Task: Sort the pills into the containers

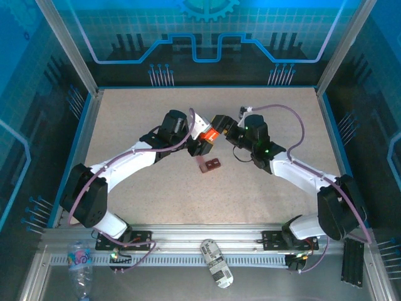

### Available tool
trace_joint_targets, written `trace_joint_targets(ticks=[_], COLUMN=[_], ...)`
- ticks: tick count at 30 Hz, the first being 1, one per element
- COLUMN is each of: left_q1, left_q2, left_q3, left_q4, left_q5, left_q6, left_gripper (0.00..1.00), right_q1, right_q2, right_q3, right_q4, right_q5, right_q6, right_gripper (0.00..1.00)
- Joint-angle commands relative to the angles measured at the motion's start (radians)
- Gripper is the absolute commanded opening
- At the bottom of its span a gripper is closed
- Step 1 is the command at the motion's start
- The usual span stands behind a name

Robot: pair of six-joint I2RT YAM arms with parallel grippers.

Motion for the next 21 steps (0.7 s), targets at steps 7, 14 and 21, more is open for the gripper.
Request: trace_joint_targets(ticks=[7, 14, 21], left_q1=[-0.009, 0.014, 0.054], left_q2=[-0.03, -0.029, -0.033], left_q3=[0.004, 0.024, 0.074], left_q4=[0.027, 0.012, -0.087], left_q5=[-0.001, 0.09, 0.34], left_q6=[0.007, -0.032, -0.057], left_gripper=[0.0, 0.0, 0.0], right_q1=[0.007, -0.078, -0.186], right_q2=[0.041, 0.089, 0.13], right_q3=[0.029, 0.003, -0.035], right_q4=[0.062, 0.214, 0.318], right_q5=[-0.087, -0.347, -0.631], right_q6=[0.008, -0.06, -0.372], right_gripper=[0.47, 0.39, 0.41])
